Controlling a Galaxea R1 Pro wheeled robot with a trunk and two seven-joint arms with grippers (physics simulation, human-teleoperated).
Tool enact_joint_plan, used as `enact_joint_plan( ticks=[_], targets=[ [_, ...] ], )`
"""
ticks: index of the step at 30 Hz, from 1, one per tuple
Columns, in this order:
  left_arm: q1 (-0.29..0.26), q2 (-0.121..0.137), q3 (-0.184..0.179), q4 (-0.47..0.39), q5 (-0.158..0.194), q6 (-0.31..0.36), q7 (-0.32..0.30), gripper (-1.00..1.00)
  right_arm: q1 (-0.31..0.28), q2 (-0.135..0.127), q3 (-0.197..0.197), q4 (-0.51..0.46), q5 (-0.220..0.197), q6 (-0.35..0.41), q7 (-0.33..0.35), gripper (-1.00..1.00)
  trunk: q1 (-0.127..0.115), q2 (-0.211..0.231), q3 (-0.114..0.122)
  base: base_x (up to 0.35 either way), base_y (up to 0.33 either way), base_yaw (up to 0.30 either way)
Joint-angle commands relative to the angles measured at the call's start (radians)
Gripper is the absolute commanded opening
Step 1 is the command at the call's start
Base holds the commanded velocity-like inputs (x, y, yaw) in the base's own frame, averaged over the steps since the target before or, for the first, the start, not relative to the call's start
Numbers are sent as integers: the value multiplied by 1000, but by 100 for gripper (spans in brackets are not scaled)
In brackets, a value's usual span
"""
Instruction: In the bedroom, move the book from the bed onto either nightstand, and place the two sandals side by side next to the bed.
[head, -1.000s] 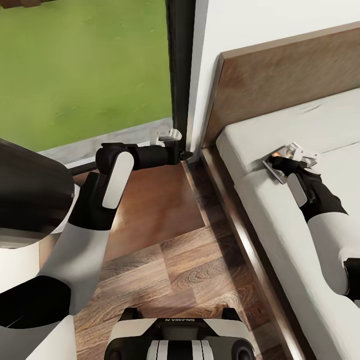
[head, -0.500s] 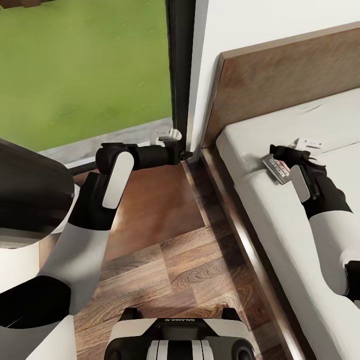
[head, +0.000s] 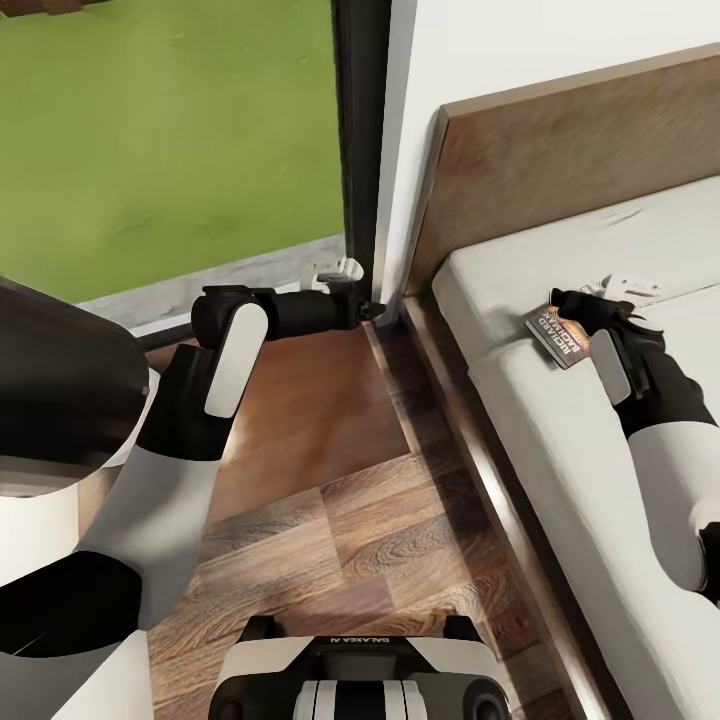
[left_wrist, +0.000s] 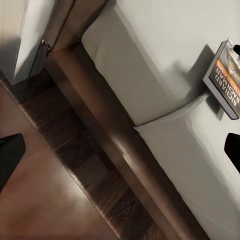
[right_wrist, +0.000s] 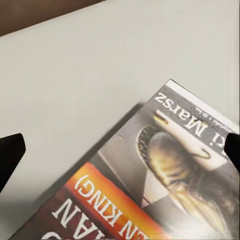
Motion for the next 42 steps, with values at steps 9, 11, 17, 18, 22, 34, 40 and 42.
enact_joint_plan(
  ticks=[9, 11, 17, 18, 22, 34, 40, 42],
  targets=[
    [-1, -2, 1, 0, -4, 4, -5, 100, 0, -36, 1, -2, -11, -7, -65, 100, 0, 0, 0, 0, 0, 0],
    [-1, -2, 1, 0, -5, 4, -5, 100, 0, -36, 1, -3, -11, -8, -76, 100, 0, 0, 0, 0, 0, 0],
    [-1, -2, 1, 0, -5, 4, -5, 100, 0, -36, 1, -14, -9, -9, -102, 100, 0, 0, 0, 0, 0, 0],
    [-1, -2, 1, 0, -5, 4, -5, 100, 0, -36, 1, -18, -9, -9, -104, 100, 0, 0, 0, 0, 0, 0],
    [-1, -2, 1, -1, -5, 4, -5, 100, 0, -36, 2, -51, -9, -6, -109, 100, 0, 0, 0, 0, 0, -1],
    [0, -1, -1, -12, -8, 4, -5, 100, 0, -37, -12, -66, -11, -1, -109, 100, 0, 0, 0, 19, 25, -167],
    [1, 0, -1, -20, -7, 4, -5, 100, 1, -37, -47, -65, -11, 2, -108, 100, 0, 0, 0, 7, 7, -240],
    [1, 0, -1, -21, -7, 4, -5, 100, 1, -37, -54, -65, -12, 3, -108, 100, 0, 0, 0, 2, 2, -126]
  ],
)
